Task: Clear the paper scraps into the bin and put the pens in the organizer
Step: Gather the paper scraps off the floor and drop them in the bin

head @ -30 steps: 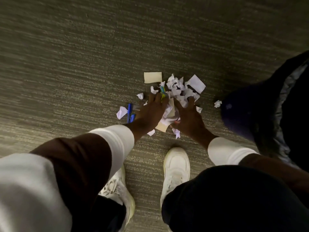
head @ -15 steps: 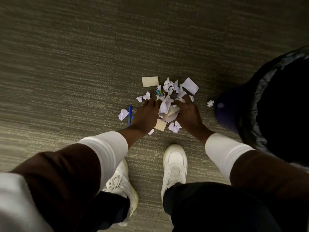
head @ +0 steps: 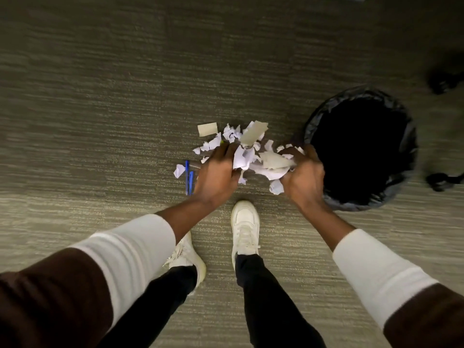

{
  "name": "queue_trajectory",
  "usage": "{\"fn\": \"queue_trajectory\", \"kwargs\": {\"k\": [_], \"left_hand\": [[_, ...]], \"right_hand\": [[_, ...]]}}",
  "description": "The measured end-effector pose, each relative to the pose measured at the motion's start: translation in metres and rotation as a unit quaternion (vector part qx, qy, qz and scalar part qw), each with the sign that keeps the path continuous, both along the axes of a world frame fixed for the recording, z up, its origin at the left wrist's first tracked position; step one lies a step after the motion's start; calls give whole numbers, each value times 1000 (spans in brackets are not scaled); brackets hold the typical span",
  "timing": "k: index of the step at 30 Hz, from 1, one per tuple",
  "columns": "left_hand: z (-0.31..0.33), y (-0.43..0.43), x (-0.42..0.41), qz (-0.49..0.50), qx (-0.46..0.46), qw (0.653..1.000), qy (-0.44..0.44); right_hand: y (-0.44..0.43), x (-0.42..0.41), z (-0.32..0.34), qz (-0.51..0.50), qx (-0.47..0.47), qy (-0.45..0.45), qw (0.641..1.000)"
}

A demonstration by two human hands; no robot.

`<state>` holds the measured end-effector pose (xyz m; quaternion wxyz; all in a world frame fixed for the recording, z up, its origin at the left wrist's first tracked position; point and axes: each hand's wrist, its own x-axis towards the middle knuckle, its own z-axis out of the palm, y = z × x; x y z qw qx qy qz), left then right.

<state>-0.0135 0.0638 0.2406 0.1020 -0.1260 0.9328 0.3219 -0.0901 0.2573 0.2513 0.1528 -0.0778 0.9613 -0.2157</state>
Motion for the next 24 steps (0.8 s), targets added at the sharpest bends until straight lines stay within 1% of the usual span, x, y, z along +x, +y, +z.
{"fn": "queue_trajectory", "kwargs": {"k": [2, 6, 11, 15, 16, 18, 20, 22, 24], "left_hand": [[22, 17, -11, -4, 24, 1000, 14], [52, 58, -34, -29, 65, 996, 47], [64, 112, -67, -47, 83, 994, 52], [51, 147, -93, -51, 87, 995, 19], [47, 153, -98, -57, 85, 995, 3], [40, 162, -106, -64, 86, 994, -25], [33, 167, -114, -56, 85, 994, -42], [28, 169, -120, -57, 83, 992, -73], [24, 170, -124, -78, 94, 988, -97]], "right_hand": [[22, -5, 20, -34, 6, 11, 999], [69, -16, 51, -95, -24, 48, 994], [122, -31, 56, -173, -34, 49, 983], [149, -47, 45, -235, -27, 18, 972], [153, -49, 41, -245, -37, 5, 969], [157, -54, 36, -295, -92, -46, 950], [162, -56, 32, -328, -112, -79, 935], [165, -56, 29, -330, -111, -92, 933], [166, -55, 28, -328, -123, -99, 931]]}}
